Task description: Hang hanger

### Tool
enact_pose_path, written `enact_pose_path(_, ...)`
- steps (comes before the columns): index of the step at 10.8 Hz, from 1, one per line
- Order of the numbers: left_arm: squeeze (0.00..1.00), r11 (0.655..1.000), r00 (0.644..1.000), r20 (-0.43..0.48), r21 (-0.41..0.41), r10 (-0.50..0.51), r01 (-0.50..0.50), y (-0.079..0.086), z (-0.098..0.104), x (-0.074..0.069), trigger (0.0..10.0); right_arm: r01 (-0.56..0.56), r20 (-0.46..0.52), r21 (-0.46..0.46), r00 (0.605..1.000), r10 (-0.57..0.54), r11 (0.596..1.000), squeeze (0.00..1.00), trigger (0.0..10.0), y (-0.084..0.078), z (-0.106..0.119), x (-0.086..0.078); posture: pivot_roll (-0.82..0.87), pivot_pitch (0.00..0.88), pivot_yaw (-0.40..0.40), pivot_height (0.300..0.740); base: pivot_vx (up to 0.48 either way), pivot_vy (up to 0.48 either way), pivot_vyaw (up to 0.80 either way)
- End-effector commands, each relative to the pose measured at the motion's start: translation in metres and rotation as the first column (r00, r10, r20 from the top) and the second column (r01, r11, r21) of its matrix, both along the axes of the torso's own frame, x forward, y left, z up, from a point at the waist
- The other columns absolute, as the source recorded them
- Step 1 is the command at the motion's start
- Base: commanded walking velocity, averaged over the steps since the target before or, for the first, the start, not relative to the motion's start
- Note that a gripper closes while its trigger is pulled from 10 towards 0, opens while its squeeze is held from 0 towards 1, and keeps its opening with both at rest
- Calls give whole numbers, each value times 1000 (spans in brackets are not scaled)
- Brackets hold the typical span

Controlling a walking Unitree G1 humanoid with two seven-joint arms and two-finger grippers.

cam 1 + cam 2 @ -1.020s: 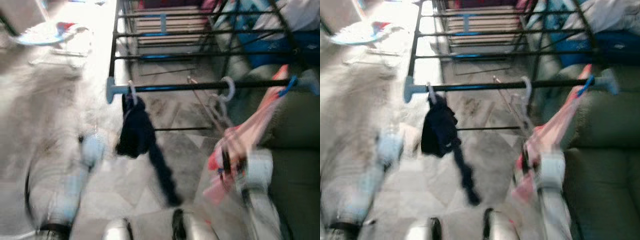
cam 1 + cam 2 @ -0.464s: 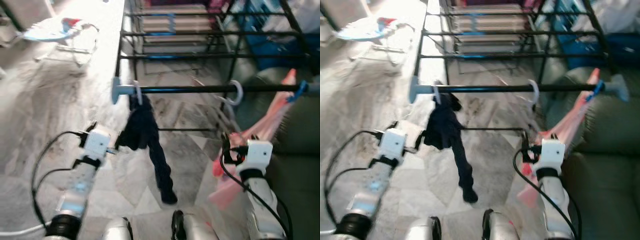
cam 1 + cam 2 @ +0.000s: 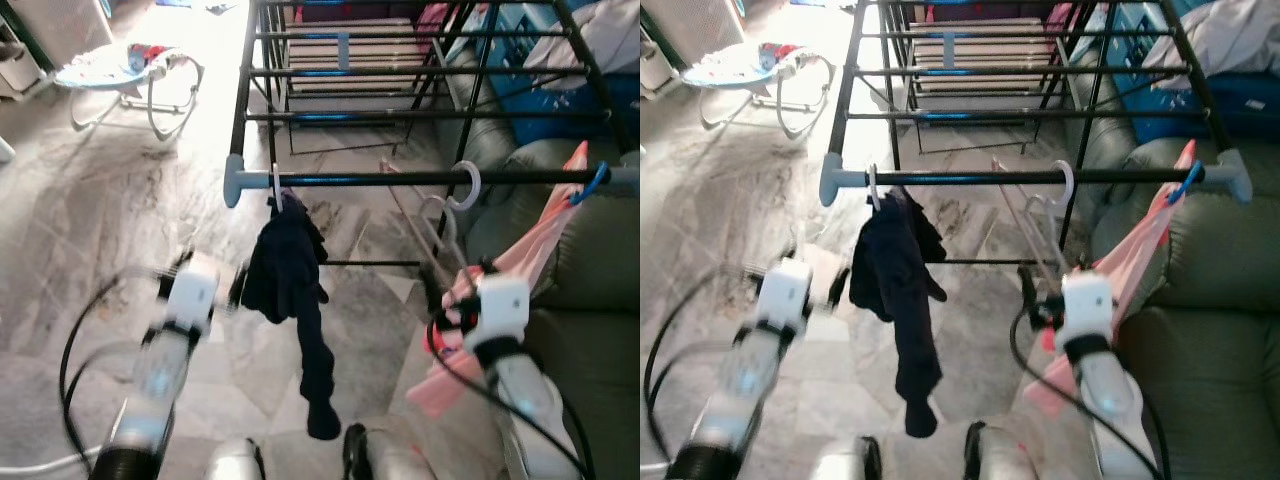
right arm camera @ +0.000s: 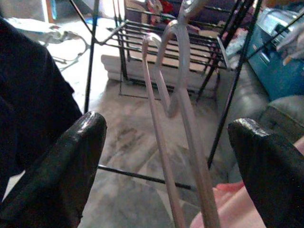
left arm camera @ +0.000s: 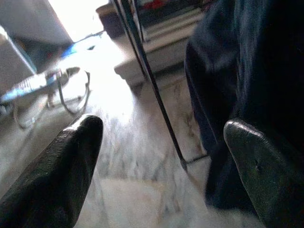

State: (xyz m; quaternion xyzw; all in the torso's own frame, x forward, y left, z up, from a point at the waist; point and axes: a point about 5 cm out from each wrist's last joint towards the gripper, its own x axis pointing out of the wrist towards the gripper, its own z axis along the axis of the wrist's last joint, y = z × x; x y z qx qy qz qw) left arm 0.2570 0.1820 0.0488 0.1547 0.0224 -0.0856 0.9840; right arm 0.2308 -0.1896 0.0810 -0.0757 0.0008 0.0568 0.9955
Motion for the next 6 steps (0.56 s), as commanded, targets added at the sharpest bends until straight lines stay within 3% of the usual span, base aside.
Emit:
enact_pose_path(1,0,1000,1000,11,-4,16,-15,1,3,-1,10000,16,-13,20,1000,-16,1000,408,10000,2,-1,-1,-45,113,-27,740,0,0,0)
enact_pose_path(2,0,999,999,8,-17,45,-45,3,3,-5,10000,-4,-11,-18,1000,3,1000,0,10000,11,-6,-5,-45,116,-31,740,0,0,0)
enact_pose_path(3,0,997,998,-8,-26,68,-69,4,-1,-12,10000,72,-40,33,997,-70,997,0,10000,13,-13,-15,-42,106,-36,740,0,0,0)
enact_pose_path(4,0,998,999,-13,-28,51,-51,0,-1,-11,10000,82,-49,-8,995,-82,997,0,10000,17,-18,-19,-47,113,-33,740,0,0,0)
enact_pose_path(6,0,999,1000,-4,-44,22,-22,-5,3,-6,10000,94,-49,-81,994,-98,992,0,10000,-6,-18,-22,-55,125,-30,740,-120,0,0)
